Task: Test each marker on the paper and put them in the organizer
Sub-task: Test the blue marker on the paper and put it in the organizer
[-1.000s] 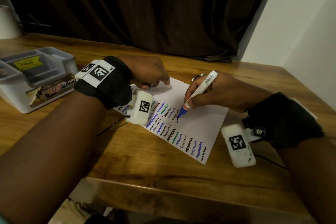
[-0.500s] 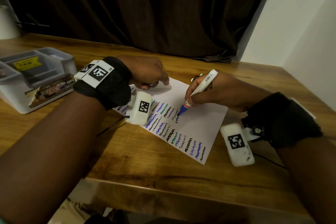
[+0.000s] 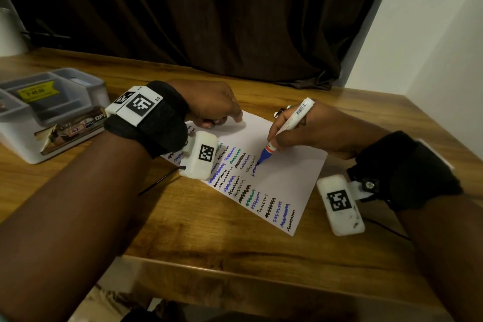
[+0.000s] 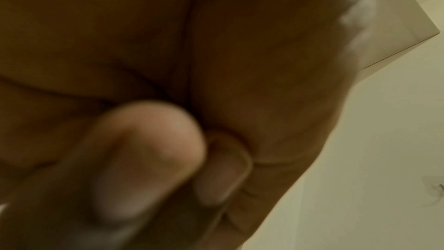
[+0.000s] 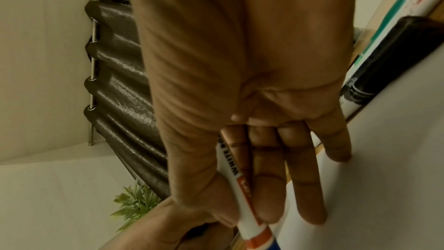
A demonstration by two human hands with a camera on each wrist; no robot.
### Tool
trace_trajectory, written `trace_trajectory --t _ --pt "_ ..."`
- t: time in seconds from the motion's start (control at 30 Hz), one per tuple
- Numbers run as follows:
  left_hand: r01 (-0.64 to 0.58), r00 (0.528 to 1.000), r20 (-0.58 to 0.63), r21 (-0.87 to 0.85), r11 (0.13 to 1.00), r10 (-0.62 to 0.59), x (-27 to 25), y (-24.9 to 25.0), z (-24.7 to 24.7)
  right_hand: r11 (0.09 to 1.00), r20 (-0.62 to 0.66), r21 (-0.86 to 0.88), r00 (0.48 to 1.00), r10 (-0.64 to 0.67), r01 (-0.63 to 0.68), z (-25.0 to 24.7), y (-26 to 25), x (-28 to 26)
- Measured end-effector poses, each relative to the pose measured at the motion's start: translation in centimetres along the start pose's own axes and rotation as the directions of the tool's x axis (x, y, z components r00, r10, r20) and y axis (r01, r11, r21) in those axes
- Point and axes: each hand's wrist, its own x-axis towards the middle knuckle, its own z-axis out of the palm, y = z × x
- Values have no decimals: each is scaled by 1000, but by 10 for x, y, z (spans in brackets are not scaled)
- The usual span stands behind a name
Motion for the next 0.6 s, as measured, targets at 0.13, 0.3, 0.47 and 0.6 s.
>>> trace_trajectory --t 0.13,0.3,0.47,0.6 --pt "-5 1000 4 -3 1000 5 0 0 0 1000 -25 6 1000 11 -11 0 -1 -1" --pt "-4 1000 8 -11 1000 4 1 0 0 1000 -43 -23 999 16 -17 -1 1 1" --pt "-6 1000 7 -19 1000 6 3 -2 -1 1000 -57 -2 998 29 -30 -1 3 1" --pt "-43 996 -78 -48 998 39 5 -2 -4 974 -119 210 986 114 -87 -2 4 3"
